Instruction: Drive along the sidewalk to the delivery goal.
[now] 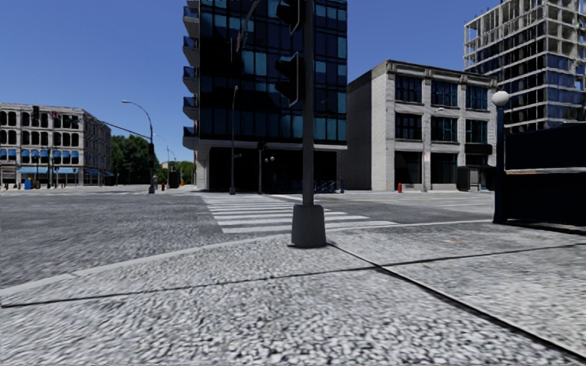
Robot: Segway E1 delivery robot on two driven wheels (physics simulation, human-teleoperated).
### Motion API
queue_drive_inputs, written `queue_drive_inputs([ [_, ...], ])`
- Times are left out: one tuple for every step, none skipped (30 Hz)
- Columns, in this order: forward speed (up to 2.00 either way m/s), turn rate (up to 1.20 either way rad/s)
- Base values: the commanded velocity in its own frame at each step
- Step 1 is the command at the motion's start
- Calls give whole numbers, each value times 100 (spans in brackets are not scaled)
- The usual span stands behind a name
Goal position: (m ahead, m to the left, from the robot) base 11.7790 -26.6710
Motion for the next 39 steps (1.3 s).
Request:
queue_drive_inputs([
  [129,-74],
  [129,-74],
  [129,-74],
  [129,-74],
  [129,-74],
  [129,-74],
  [129,-74],
  [129,-74],
  [129,-74],
  [129,-74],
  [129,-74],
  [129,-74],
  [129,-74],
  [129,-74],
  [129,-74],
  [130,-74],
  [130,-74],
  [130,-74],
  [130,-74],
  [130,-74],
  [130,-74],
  [130,-74],
  [130,-74],
  [130,-74],
  [130,-74],
  [131,-74],
  [131,-74],
  [131,-74],
  [131,-74],
  [131,-74],
  [131,-74],
  [131,-74],
  [131,-74],
  [131,-74],
  [131,-74],
  [131,-74],
  [131,-74],
  [132,-74],
  [132,-74],
])
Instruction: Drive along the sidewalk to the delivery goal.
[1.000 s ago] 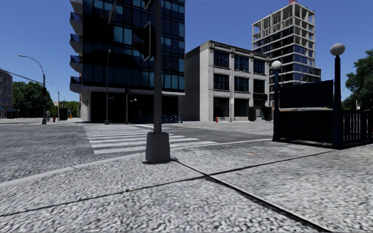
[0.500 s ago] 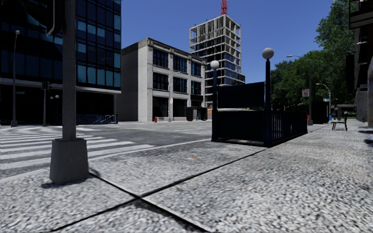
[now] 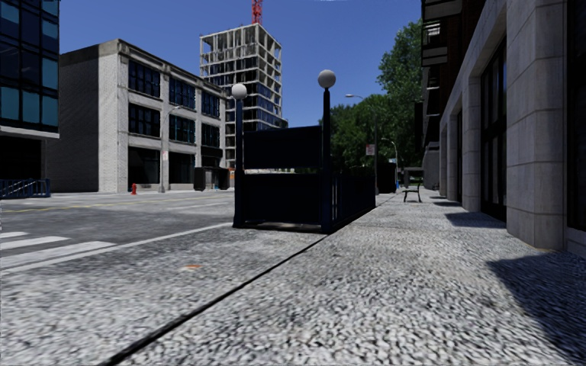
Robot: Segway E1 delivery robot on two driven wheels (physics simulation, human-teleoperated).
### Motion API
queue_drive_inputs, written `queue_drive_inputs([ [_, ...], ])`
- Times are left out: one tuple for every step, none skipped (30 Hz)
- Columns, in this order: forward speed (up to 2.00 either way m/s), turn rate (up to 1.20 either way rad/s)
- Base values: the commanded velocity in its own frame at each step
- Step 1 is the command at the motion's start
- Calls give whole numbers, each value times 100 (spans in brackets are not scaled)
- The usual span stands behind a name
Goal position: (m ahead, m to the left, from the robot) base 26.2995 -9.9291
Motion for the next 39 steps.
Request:
queue_drive_inputs([
  [132,-74],
  [132,-74],
  [132,-74],
  [132,-73],
  [132,-72],
  [132,-72],
  [132,-66],
  [132,-38],
  [132,-38],
  [132,0],
  [132,0],
  [132,0],
  [132,0],
  [132,0],
  [133,0],
  [133,0],
  [133,0],
  [133,0],
  [133,0],
  [133,0],
  [200,0],
  [200,0],
  [200,0],
  [200,0],
  [200,0],
  [200,0],
  [200,0],
  [200,0],
  [200,0],
  [200,0],
  [200,0],
  [200,0],
  [200,0],
  [200,0],
  [200,0],
  [200,0],
  [200,0],
  [200,0],
  [200,0],
])
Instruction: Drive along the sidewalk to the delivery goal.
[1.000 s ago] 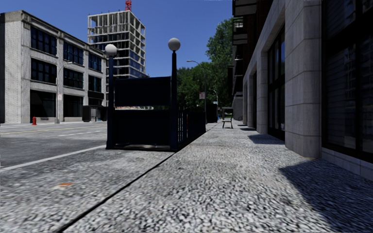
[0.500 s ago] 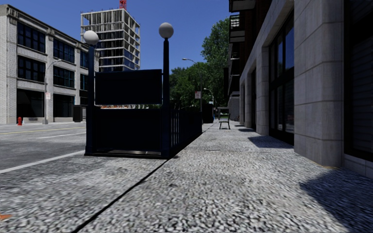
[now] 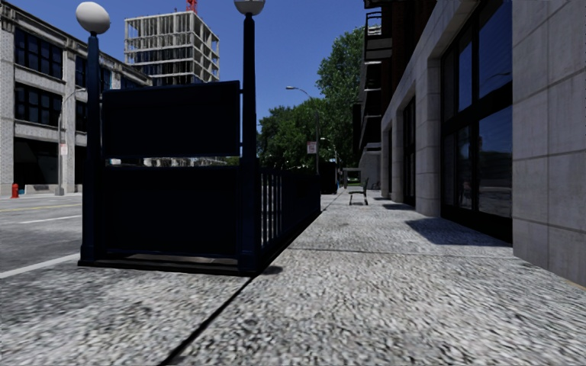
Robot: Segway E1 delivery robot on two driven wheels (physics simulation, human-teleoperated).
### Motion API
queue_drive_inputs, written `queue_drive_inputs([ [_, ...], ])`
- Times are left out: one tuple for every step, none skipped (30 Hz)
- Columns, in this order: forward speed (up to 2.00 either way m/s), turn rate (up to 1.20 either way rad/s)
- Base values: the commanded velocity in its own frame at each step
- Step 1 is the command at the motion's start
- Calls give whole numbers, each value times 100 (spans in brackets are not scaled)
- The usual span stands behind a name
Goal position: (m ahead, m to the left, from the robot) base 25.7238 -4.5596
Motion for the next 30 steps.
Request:
queue_drive_inputs([
  [200,-8],
  [200,-28],
  [200,-35],
  [200,-38],
  [200,-44],
  [200,-54],
  [200,-54],
  [200,-61],
  [200,-64],
  [200,-65],
  [200,-65],
  [200,-65],
  [200,-65],
  [200,-65],
  [200,-65],
  [200,-65],
  [200,-60],
  [200,-46],
  [200,-28],
  [200,-1],
  [200,0],
  [200,0],
  [200,0],
  [200,0],
  [200,0],
  [200,0],
  [200,0],
  [200,0],
  [200,0],
  [200,0],
])
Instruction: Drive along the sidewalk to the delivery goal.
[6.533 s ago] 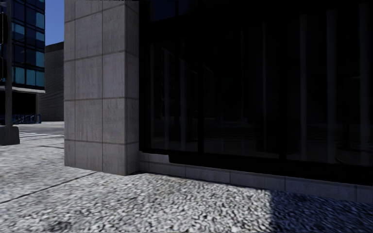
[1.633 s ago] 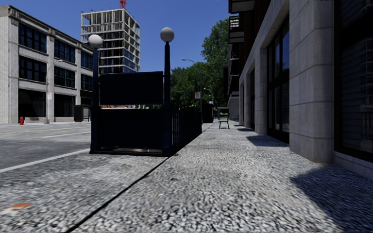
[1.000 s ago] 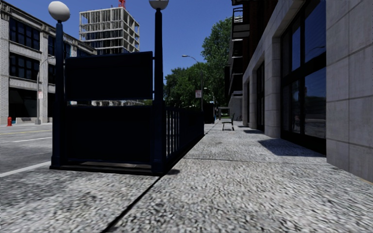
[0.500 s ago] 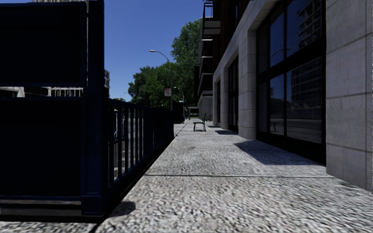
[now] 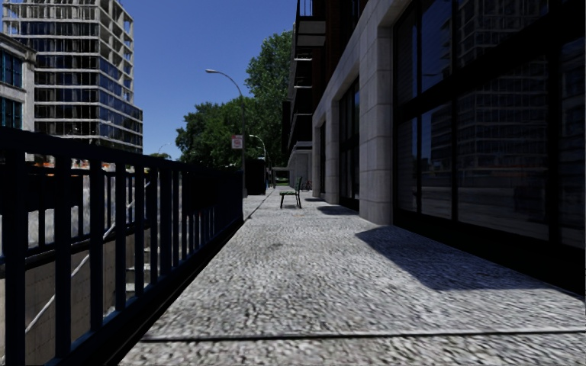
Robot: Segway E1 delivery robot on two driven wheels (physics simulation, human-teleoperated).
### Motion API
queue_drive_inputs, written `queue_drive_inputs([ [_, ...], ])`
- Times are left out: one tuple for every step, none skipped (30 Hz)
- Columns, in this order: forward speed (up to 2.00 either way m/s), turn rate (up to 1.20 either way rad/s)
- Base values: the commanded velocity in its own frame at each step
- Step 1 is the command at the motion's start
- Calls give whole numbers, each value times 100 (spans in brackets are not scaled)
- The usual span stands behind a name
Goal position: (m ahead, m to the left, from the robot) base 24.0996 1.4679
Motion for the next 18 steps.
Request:
queue_drive_inputs([
  [200,0],
  [200,0],
  [200,0],
  [200,0],
  [200,0],
  [200,0],
  [200,0],
  [200,0],
  [200,0],
  [200,0],
  [200,0],
  [200,0],
  [200,0],
  [200,0],
  [200,0],
  [200,0],
  [200,0],
  [200,0],
])
